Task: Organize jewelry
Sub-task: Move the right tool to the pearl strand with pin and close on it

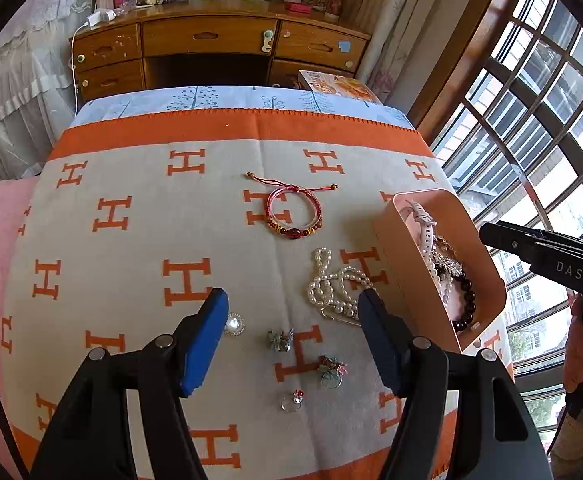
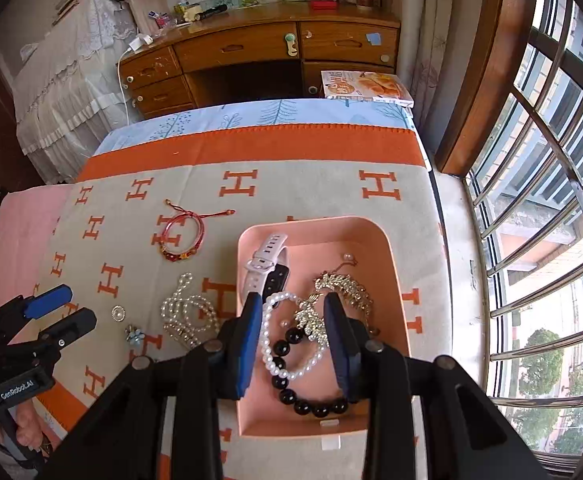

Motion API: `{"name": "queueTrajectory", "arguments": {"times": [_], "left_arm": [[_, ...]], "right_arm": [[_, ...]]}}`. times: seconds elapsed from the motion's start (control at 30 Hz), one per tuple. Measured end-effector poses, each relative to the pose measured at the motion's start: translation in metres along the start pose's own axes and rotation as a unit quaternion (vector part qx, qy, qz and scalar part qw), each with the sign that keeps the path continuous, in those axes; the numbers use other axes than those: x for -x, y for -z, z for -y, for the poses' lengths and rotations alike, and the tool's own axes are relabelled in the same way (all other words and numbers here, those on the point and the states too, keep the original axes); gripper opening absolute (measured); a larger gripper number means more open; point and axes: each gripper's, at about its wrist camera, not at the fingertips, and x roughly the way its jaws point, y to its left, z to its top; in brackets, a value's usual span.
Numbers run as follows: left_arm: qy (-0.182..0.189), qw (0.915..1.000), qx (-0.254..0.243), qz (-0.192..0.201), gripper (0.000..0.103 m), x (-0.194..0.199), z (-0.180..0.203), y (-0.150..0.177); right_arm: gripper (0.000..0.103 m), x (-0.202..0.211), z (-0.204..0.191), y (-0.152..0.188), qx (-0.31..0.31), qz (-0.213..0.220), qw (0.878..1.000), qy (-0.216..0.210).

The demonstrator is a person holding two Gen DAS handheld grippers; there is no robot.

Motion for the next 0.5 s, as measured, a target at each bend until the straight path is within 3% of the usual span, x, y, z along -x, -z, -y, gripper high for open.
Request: {"name": "queueTrajectory", "arguments": {"times": [0.23, 0.5], "left_arm": [[-0.027, 0.9989, -0.023, 0.03, 0.076, 0.044, -0.004, 0.007], [-0.047, 0.9961, -0.038, 0.064, 0.079, 0.088, -0.012, 0.01]], "right_arm": [[0.032, 0.036, -0.025, 0.016, 0.033, 0.027, 0.999, -0.028], [0.032, 0.07, -0.052, 0.02, 0.057, 0.058, 0.995, -0.059]]}}
